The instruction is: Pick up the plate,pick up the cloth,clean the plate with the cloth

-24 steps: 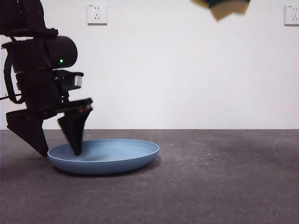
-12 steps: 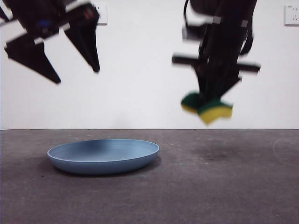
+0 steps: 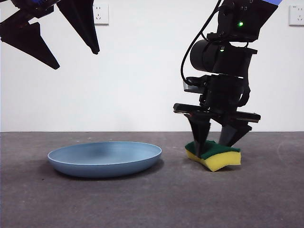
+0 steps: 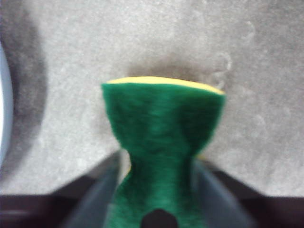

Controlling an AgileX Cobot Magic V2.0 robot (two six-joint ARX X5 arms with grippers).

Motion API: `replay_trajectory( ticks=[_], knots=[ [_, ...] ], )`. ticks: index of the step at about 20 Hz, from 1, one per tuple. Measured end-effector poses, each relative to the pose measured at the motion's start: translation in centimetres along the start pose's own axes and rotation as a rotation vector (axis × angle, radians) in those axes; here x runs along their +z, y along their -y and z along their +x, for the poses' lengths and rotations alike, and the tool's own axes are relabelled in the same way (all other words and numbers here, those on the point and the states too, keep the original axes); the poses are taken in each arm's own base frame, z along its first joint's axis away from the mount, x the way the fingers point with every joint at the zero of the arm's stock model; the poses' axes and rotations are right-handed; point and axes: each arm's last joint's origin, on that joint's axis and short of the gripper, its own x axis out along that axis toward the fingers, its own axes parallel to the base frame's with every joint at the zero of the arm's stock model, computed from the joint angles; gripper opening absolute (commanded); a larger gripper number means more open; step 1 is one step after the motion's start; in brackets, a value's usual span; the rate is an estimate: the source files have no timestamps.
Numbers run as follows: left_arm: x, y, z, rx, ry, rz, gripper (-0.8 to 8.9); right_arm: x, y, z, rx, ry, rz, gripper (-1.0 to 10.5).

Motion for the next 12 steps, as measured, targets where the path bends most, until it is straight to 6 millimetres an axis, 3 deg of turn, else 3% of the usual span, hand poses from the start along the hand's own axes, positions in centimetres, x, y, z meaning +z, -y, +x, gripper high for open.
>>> replay_trajectory(
  ticks=[6,9,10,11,12],
  knots=[
    [0.2,0.0,0.0,-0.001,0.017,0.003,5.33,0.0,0.0,-0.3,0.001,0.005,0.007,6.0],
    [0.2,0.0,0.0,0.000,0.020,0.004,5.28,0.2,-0.2,-2.8,0.012,0.073,0.004,5.6],
    [0.3,0.0,0.0,-0.001,0.026,0.014,4.55,0.3,-0.3,-4.1,0.017,0.105,0.003,3.6],
    [0.3,0.0,0.0,0.009,0.029,0.024,2.95,0.2,-0.3,-5.4,0.022,0.131,0.002,1.2],
    [0.3,-0.1,0.0,0.024,0.030,0.036,0.77,0.0,-0.3,-6.6,0.024,0.149,-0.001,-0.1]
  ],
)
